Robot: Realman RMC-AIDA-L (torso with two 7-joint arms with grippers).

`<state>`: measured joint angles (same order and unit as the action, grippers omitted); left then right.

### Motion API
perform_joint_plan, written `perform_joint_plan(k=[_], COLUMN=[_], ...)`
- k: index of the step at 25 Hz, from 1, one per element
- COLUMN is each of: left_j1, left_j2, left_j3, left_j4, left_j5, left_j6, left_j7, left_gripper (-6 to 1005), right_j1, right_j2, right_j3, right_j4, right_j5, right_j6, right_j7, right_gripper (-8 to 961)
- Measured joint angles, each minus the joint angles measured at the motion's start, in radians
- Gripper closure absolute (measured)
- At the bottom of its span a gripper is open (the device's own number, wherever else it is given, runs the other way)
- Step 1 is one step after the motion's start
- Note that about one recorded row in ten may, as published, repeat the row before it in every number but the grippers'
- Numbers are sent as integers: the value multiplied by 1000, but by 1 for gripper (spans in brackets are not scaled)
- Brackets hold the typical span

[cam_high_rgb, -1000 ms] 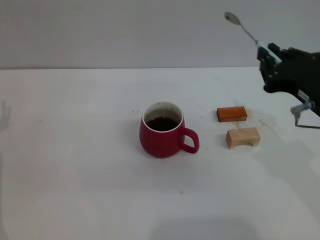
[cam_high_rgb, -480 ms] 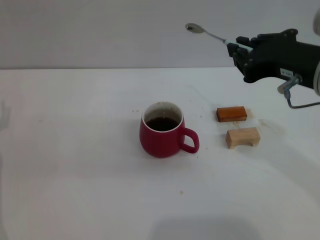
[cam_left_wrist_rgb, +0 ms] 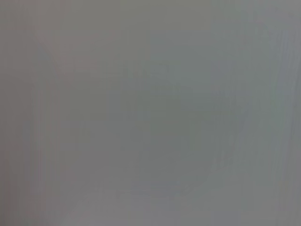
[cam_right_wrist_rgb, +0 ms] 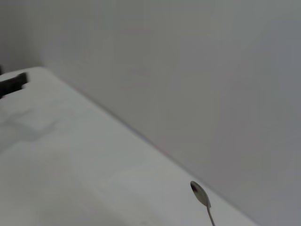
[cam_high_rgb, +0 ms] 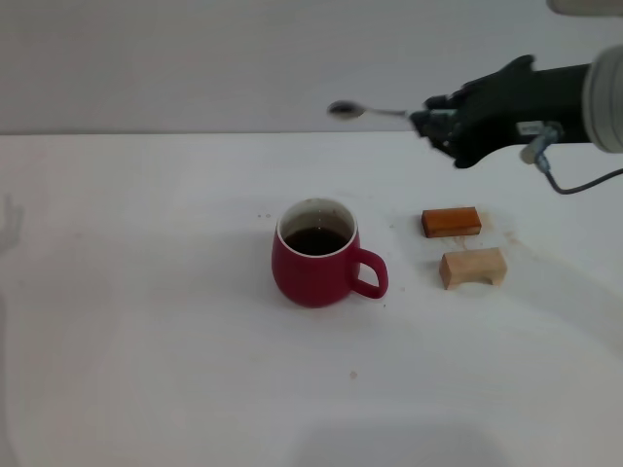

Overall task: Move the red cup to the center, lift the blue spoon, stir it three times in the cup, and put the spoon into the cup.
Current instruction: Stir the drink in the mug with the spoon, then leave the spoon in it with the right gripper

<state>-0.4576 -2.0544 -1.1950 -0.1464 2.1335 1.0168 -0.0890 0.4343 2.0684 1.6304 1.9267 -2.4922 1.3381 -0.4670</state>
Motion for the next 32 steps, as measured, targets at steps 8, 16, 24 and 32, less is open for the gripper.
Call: perform_joint_plan(k=[8,16,24,32], left_j1=[-1,-1,0,1], left_j2=[-1,-3,-3,-3], left_j3=[0,0,0,0], left_j4=[-5,-5,-8,-8], left_j5=[0,0,0,0], left_j6=[0,0,0,0], left_j7=[0,-4,-9,-11], left_gripper=[147,147,147,147], right_j1=[201,335,427,525], right_j2=[-5,-26,-58,-66], right_j3=[154,199,207,199], right_j4=[-199,-410,-596,-849], right_j5=[107,117,113,93], right_j6=[194,251,253,191], right_j7=[-48,-76,-95,-151], right_gripper=[818,819,819,819])
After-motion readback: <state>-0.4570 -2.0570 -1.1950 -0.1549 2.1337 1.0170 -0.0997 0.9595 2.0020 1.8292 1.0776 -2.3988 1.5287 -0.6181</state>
